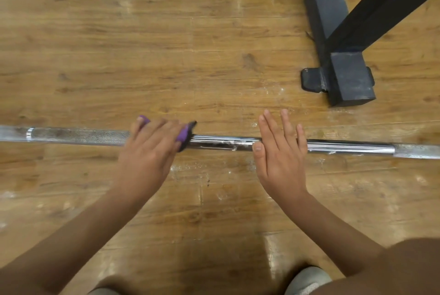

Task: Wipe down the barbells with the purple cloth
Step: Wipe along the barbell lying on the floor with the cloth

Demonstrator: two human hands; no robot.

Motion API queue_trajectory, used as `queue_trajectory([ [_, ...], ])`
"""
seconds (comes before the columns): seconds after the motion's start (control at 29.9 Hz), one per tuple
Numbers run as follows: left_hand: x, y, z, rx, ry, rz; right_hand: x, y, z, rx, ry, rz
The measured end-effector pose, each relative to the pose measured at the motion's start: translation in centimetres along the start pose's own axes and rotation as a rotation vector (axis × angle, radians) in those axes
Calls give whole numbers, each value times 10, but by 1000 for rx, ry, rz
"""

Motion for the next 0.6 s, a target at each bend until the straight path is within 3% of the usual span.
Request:
queue_trajectory([
  [0.13,-28,14,13,-17,218,-22,2,1,1,-1,9,14],
  [0.4,13,-2,18,-62,127,-37,1,1,0,16,21,23],
  [0.6,-28,20,-4,-44,302,-28,-1,4,-8,45,18,46],
])
Point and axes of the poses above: each hand's wrist, its own z-axis away from the middle knuckle, its own y-axis out of the palm, x = y × z, the point moved 6 cm from there along -z, towards the middle knuckle, and after that the axes turned 9 degrees about -y, right-handed, at the moved point
